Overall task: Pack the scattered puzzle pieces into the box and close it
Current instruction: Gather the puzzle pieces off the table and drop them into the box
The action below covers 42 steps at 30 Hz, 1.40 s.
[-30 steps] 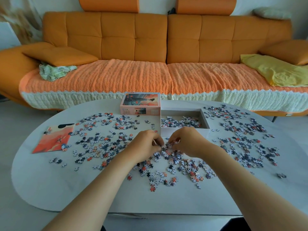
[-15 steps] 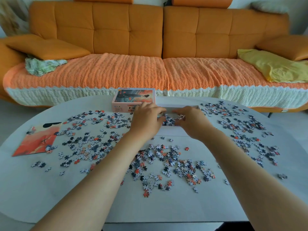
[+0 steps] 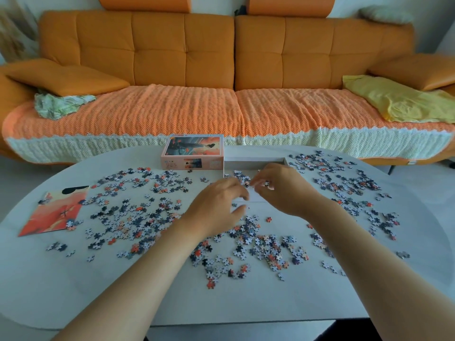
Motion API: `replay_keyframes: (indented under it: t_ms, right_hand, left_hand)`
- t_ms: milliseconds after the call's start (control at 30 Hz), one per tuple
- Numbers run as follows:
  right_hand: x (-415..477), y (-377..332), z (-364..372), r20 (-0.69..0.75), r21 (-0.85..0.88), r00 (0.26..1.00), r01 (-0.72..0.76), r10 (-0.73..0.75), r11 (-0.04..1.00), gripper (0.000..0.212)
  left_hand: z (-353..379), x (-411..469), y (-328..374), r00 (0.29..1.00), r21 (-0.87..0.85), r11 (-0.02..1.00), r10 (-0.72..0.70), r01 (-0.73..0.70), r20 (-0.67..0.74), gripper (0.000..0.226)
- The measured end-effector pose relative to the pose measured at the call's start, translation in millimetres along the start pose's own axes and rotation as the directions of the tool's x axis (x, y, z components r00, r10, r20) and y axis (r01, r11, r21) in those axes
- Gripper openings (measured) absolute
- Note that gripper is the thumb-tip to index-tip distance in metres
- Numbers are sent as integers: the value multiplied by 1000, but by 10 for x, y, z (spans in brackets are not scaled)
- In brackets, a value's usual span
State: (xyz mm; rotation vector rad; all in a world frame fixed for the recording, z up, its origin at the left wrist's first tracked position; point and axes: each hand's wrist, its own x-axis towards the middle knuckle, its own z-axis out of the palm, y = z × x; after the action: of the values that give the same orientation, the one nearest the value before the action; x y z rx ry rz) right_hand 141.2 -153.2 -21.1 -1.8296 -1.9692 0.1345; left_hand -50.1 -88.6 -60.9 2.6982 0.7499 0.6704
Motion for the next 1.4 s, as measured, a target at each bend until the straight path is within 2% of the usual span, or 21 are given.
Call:
replay_keyframes:
  t_ms: [100, 167, 233, 300, 333, 400, 500, 633, 733, 900, 1000, 1067, 1167, 1300, 1400]
  right_hand:
    - [-191, -94, -132, 241, -34, 970, -17, 25, 999, 20]
    - [-348, -114, -179, 395, -71, 909, -118, 136, 991, 45]
    - [-498, -119, -212, 489, -178, 820, -240, 297, 954, 77]
    - [-611, -125, -235, 534, -303, 736, -294, 417, 907, 100]
    - [-656, -129, -242, 553, -330, 698, -317, 454, 889, 104]
    - [-723, -139, -235, 588, -327, 647, -359, 486, 874, 100]
    - [-742, -119, -166, 569, -266, 672, -396, 475, 879, 84]
    - [-665, -103, -29, 484, -187, 777, -356, 401, 916, 48]
    - [-619, -121, 35, 429, -152, 833, -315, 350, 937, 35]
    - [-595, -116, 76, 363, 43, 884, -331, 294, 943, 40]
    - [-564, -85, 43, 348, -14, 891, -305, 290, 952, 56]
    - [-562, -74, 40, 388, -69, 862, -326, 327, 943, 74]
    - [-569, -117, 104, 449, -121, 827, -318, 338, 940, 93]
    - [-488, -252, 215, 443, -88, 853, -263, 274, 961, 86]
    - [-415, -317, 263, 437, -55, 869, -234, 234, 971, 56]
  left_hand:
    - [18, -126, 104, 961, 34, 998, -55, 48, 271, 58]
    - [52, -195, 170, 910, 98, 994, -79, 43, 408, 85]
    - [107, -252, 239, 891, 141, 990, -77, 15, 447, 103]
    - [178, -301, 309, 881, 179, 984, -71, -16, 469, 111]
    - [212, -319, 347, 880, 191, 981, -68, -27, 471, 113]
    - [277, -345, 415, 890, 202, 979, -59, -38, 452, 116]
    - [347, -355, 501, 929, 175, 983, -23, -45, 370, 108]
    - [344, -307, 566, 961, 42, 999, -22, 11, 274, 69]
    - [293, -277, 518, 972, 7, 999, -51, 51, 230, 53]
    - [160, -266, 356, 967, -24, 994, -101, 110, 234, 57]
    - [53, -276, 255, 946, -10, 989, -137, 146, 295, 80]
    - [5, -294, 174, 909, 99, 983, -180, 154, 376, 94]
    - [-12, -321, 102, 878, 165, 975, -208, 150, 431, 89]
    - [46, -302, 102, 916, 60, 985, -174, 164, 361, 69]
    - [54, -288, 94, 941, 21, 987, -159, 160, 299, 57]
